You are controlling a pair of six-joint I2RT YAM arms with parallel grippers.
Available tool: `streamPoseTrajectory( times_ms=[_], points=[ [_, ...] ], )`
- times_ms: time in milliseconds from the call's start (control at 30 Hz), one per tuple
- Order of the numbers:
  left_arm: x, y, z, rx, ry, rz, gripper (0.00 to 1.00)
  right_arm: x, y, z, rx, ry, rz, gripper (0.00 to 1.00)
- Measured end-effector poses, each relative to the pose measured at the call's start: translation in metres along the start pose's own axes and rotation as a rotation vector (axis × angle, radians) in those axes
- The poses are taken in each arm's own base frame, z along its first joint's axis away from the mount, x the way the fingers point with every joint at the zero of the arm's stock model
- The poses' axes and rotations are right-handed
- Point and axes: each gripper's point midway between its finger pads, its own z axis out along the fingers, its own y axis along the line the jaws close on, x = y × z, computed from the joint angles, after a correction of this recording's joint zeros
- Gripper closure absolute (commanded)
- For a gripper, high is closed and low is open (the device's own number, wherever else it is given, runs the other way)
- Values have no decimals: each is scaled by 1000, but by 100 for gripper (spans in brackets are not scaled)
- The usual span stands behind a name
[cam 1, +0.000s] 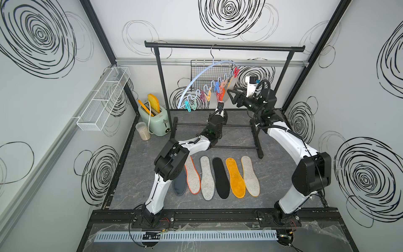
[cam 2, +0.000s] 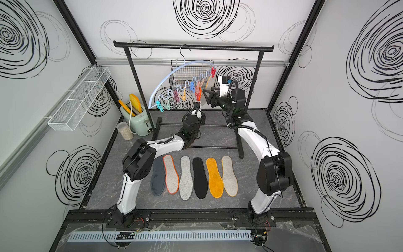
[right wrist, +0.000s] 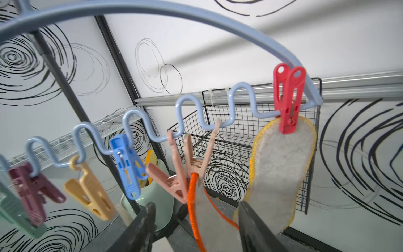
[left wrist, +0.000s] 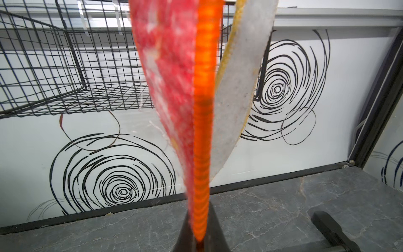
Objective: Take the shoe insoles off the hanger
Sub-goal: Open the clamp at the hanger.
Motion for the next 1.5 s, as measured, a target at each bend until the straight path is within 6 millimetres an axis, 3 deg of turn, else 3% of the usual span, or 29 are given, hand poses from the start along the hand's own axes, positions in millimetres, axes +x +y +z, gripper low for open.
streamPoseTrajectory(
  times_ms=[200, 400, 633, 967, 1367, 1500],
  points=[
    [0, -1, 0, 8, 0, 11, 100, 14, -23, 24, 51, 21, 18, 46],
    [2, -4, 1, 26, 6, 21, 100, 12, -25, 43, 35, 23, 18, 47],
    [5, -5, 4, 38, 18, 29, 100, 16, -8, 46, -18, 41, 17, 45],
    [8, -5, 5, 55, 28, 34, 100, 36, -5, 43, -44, 84, 21, 47],
    [14, -10, 4, 82, 50, 46, 100, 34, 11, 45, -87, 86, -2, 45],
    [18, -12, 4, 92, 63, 53, 100, 41, 13, 34, -82, 103, 0, 45]
  ],
)
